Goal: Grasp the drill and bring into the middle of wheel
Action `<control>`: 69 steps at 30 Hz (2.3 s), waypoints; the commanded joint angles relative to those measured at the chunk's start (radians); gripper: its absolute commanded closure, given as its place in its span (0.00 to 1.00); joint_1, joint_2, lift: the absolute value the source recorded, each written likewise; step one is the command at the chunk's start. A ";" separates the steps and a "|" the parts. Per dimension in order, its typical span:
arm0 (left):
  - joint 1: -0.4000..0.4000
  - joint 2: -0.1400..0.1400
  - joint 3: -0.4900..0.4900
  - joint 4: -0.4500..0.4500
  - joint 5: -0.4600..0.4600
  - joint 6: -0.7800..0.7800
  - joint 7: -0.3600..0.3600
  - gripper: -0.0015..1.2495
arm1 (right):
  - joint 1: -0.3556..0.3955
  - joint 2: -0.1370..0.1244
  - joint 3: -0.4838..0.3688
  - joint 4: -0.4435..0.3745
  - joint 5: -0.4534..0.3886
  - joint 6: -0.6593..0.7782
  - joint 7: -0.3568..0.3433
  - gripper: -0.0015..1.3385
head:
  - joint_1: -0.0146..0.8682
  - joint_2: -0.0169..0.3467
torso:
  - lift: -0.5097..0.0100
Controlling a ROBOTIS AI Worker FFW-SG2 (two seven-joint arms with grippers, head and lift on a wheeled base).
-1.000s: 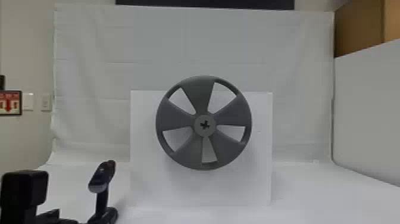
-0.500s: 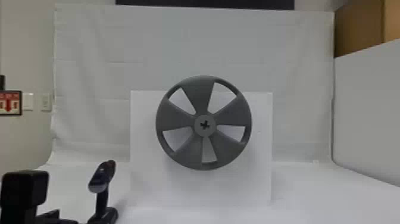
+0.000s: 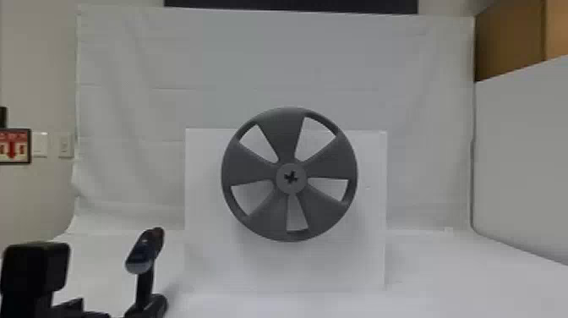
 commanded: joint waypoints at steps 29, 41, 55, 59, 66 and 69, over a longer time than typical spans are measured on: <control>-0.058 -0.021 -0.039 0.219 -0.056 -0.187 0.002 0.06 | 0.000 0.000 0.016 0.008 0.017 -0.001 0.000 0.39 | 0.02 0.05 | 0.20; -0.100 -0.040 -0.066 0.339 -0.011 -0.316 0.100 0.06 | -0.002 -0.003 0.028 0.011 0.021 0.001 0.000 0.39 | 0.02 0.05 | 0.20; -0.144 -0.048 -0.120 0.462 -0.021 -0.423 0.192 0.06 | -0.005 -0.006 0.039 0.014 0.023 0.001 0.000 0.39 | 0.02 0.05 | 0.20; -0.160 -0.049 -0.137 0.497 -0.048 -0.452 0.199 0.06 | -0.005 -0.006 0.042 0.015 0.023 0.001 0.000 0.39 | 0.02 0.05 | 0.20; -0.187 -0.049 -0.146 0.566 -0.062 -0.492 0.213 0.06 | -0.005 -0.008 0.045 0.017 0.023 0.001 0.000 0.39 | 0.02 0.05 | 0.20; -0.196 -0.049 -0.146 0.587 -0.062 -0.509 0.222 0.06 | -0.005 -0.008 0.047 0.018 0.023 0.001 0.000 0.39 | 0.02 0.05 | 0.20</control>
